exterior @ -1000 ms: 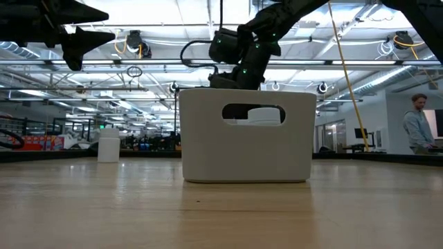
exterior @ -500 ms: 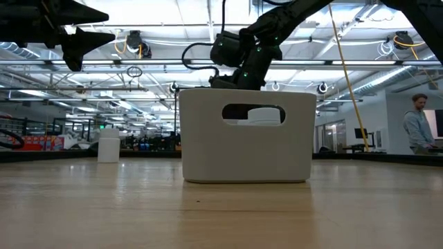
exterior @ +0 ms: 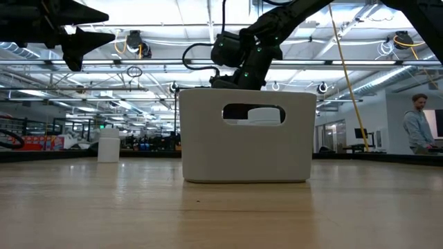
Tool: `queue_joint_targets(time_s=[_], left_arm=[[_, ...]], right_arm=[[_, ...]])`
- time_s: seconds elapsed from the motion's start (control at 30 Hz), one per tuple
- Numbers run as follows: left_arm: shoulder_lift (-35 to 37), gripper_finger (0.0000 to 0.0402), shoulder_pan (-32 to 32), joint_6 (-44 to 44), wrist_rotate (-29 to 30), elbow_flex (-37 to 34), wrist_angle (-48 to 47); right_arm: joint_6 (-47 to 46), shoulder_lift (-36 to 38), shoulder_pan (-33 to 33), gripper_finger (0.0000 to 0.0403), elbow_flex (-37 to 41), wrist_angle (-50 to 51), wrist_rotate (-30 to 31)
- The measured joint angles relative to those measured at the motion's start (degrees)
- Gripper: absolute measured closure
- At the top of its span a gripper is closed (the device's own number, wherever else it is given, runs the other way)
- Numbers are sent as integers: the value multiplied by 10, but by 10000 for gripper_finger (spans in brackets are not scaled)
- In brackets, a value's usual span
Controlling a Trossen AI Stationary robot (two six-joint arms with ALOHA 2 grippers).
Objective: Pick and place pill bottles into a basket
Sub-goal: Put the white medicine bottle into the gray bin
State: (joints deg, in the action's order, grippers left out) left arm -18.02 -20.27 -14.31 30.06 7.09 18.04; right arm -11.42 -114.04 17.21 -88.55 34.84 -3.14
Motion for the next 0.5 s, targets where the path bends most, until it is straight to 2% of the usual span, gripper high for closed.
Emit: queue_joint_targets(time_s=[0.5], left_arm=[[0, 192, 0, 0, 0, 0, -8]], right_arm=[[2, 18, -10, 251, 0, 5, 0]])
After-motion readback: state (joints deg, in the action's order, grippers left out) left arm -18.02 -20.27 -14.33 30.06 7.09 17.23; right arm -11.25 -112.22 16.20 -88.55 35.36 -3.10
